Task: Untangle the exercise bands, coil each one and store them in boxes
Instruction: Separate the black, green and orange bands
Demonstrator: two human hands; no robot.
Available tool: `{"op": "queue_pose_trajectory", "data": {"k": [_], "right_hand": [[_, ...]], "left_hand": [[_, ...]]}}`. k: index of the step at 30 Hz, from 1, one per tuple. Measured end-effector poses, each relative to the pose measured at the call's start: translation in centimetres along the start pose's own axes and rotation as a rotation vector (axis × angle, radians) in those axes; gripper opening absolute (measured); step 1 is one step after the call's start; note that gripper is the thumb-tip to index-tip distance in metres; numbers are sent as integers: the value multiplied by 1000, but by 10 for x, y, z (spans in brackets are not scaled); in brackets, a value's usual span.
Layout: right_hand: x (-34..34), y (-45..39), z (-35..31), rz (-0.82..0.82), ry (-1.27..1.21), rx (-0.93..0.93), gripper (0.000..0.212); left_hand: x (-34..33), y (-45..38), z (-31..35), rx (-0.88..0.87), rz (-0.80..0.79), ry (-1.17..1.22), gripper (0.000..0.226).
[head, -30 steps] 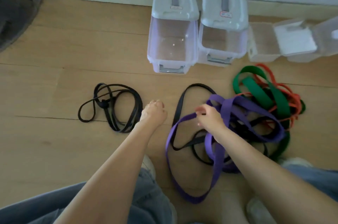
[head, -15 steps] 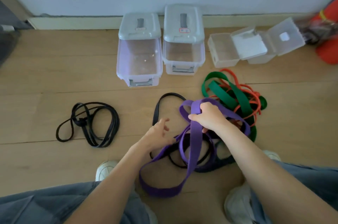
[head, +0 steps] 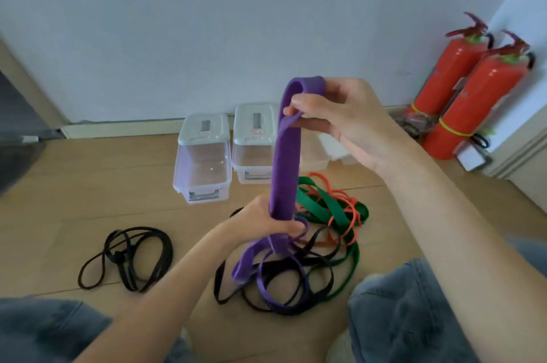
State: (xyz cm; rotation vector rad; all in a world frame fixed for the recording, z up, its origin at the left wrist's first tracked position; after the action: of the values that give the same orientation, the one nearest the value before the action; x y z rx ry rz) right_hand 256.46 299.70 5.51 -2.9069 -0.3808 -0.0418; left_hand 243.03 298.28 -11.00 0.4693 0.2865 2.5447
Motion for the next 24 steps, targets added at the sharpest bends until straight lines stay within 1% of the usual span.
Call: {"op": "queue_pose_trajectory", "data": {"k": [2, 3, 4, 5, 6, 7, 8, 9, 10, 11, 12, 13, 14, 15, 16, 17, 18, 19, 20, 21, 22, 23, 24], "right_hand": [[8, 2, 0, 102, -57, 28, 6], [14, 5, 7, 156, -65, 6, 6], [21, 10, 20, 197, -67, -52, 5], [28, 15, 36, 220, -58, -155, 6], [32, 20, 55, 217, -40, -301, 13], [32, 27, 74, 179, 6, -467, 24], [28, 32, 90, 117, 120, -601, 36], [23, 33, 101, 43, 294, -648, 48], [15, 30, 105, -24, 490, -598, 61], [7, 24, 104, -67, 662, -486, 77], [-2, 20, 97, -98, 774, -372, 95], [-11, 18, 93, -156, 805, -289, 105], [-19, 18, 91, -240, 762, -234, 103], [-25, 21, 91, -326, 666, -218, 91], [-30, 25, 94, -402, 544, -246, 75], [-33, 30, 95, -440, 372, -295, 58], [-34, 34, 97, -424, 176, -345, 45], [-33, 36, 99, -379, 5, -393, 38], [-33, 37, 102, -349, -102, -423, 34], [-35, 37, 106, -349, -75, -436, 31], [-39, 37, 111, -388, 93, -426, 35], [-46, 37, 118, -422, 318, -421, 44], [-50, 37, 126, -410, 516, -411, 47]], "left_hand": [[5, 4, -12, 42, 124, -110, 21], [20, 8, -14, 55, 202, -197, 19], [40, 14, -13, 68, 305, -272, 20], [63, 21, -8, 76, 410, -292, 24], [82, 28, 0, 65, 475, -264, 29], [95, 33, 11, 47, 472, -247, 34], [100, 36, 24, 28, 419, -284, 38], [98, 36, 38, 4, 335, -375, 40], [94, 36, 52, -23, 249, -464, 42], [87, 35, 66, -54, 178, -542, 42], [80, 34, 78, -81, 119, -624, 41], [75, 32, 86, -93, 69, -704, 39], [72, 31, 92, -79, 23, -773, 37], [70, 30, 94, -52, -14, -826, 34], [69, 29, 93, -23, -43, -868, 33], [69, 28, 92, -4, -62, -902, 33], [69, 27, 89, 10, -73, -921, 33], [69, 26, 85, 17, -78, -927, 33], [67, 24, 79, 25, -81, -929, 33], [64, 22, 74, 36, -85, -931, 33], [62, 18, 67, 51, -89, -926, 34], [59, 14, 60, 68, -93, -914, 36], [57, 10, 53, 81, -96, -905, 36]]}}
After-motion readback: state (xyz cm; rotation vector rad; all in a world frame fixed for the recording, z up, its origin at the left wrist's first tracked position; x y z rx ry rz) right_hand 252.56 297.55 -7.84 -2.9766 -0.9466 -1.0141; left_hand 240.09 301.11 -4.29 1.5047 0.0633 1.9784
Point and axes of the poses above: each hand's wrist, its own y-axis away from the middle knuckle, its own x-axis out of the back of the hand, z = x × y, the point moved 3 cm from there along -y, towards the middle knuckle, and after that the axes turned 2 degrees about x, right-handed, at the moved point
